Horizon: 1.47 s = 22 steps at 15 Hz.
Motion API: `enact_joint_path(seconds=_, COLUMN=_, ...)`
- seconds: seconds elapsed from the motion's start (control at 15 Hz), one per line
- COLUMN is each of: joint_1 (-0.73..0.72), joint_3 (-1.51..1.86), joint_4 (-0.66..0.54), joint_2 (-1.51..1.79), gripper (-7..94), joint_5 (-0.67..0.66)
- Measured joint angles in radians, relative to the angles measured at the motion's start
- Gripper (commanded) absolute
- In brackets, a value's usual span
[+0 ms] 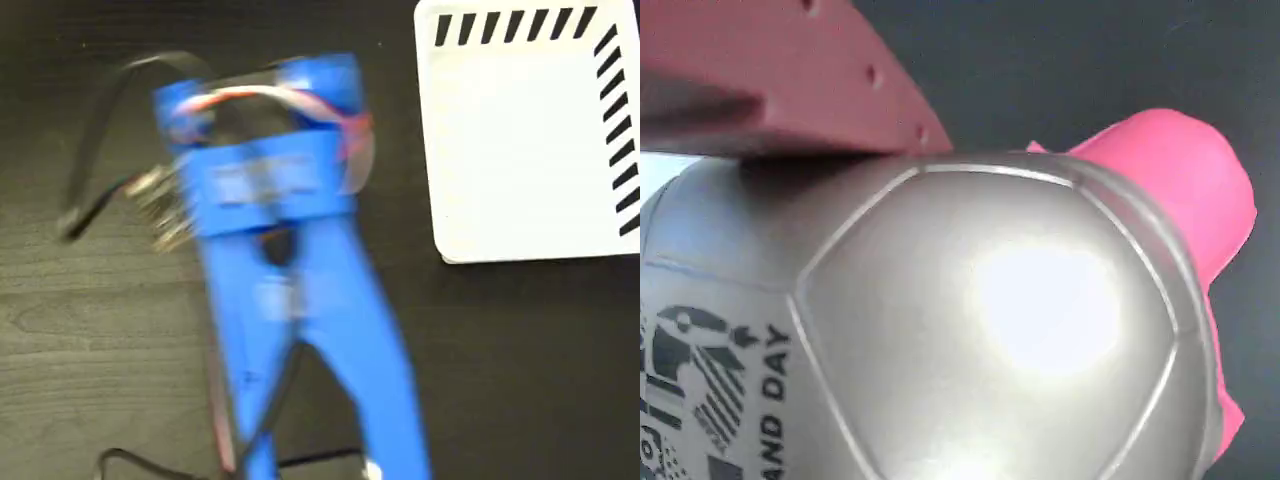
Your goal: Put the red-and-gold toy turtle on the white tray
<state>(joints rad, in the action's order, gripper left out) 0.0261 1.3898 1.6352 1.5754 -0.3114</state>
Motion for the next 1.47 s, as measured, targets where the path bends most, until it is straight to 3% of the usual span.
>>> enact_joint_path(seconds=0.4, joint_1=0.399, joint_3=-0.253, joint_4=0.003, joint_2=-0.146, gripper=0, joint_5=0.015)
enact_joint_path(seconds=0.6, joint_1=0.526, joint_3=-0.331, joint_4=-0.029, joint_2=-0.287, gripper=0, joint_5=0.057)
enact_joint_path(seconds=1.33, joint_1=0.538, joint_3=-0.357, joint_4=-0.117, joint_2=-0.497, gripper=0, joint_5=0.167)
enact_joint_path(seconds=1.47, joint_1=0.538, joint_3=-0.357, joint_4=-0.127, joint_2=-0.497, gripper=9, joint_5=0.167)
